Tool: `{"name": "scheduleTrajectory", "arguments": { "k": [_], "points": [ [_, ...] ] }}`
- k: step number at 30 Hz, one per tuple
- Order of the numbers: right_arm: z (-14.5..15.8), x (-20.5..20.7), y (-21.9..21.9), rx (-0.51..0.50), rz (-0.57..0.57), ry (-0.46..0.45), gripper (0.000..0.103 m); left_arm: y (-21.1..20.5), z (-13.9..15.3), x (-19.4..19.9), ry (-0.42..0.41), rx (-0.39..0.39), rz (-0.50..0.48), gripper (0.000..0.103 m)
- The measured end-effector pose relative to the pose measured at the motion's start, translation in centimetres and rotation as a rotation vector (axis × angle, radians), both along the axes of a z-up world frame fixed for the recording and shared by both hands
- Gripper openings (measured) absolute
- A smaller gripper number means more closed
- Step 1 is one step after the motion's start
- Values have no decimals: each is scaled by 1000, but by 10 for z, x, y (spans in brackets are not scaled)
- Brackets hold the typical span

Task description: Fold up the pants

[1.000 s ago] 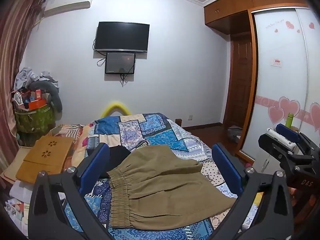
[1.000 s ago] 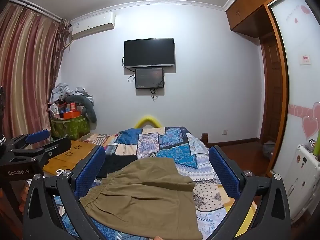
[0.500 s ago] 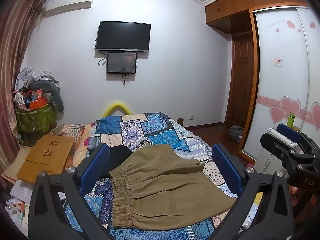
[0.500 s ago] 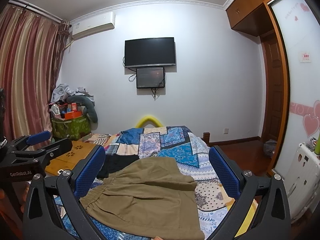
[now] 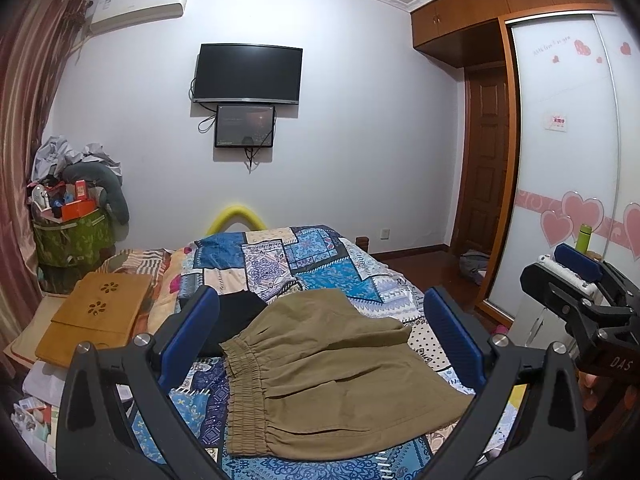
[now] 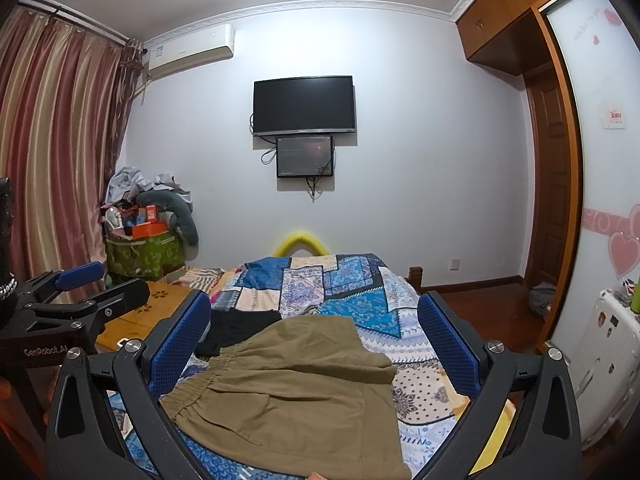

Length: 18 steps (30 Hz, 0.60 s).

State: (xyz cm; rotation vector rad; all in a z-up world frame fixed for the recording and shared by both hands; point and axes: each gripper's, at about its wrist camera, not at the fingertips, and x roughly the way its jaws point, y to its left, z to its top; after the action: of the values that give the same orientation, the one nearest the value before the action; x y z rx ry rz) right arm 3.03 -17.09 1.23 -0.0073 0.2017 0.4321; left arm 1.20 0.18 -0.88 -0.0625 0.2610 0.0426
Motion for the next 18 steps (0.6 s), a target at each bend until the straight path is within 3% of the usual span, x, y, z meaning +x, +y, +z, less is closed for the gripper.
{"name": "scheduleTrajectory", "arguments": {
  "k": [18],
  "points": [
    [0, 0, 2, 1, 0, 1, 103, 2, 1, 0, 1, 5, 2, 103]
  ]
}}
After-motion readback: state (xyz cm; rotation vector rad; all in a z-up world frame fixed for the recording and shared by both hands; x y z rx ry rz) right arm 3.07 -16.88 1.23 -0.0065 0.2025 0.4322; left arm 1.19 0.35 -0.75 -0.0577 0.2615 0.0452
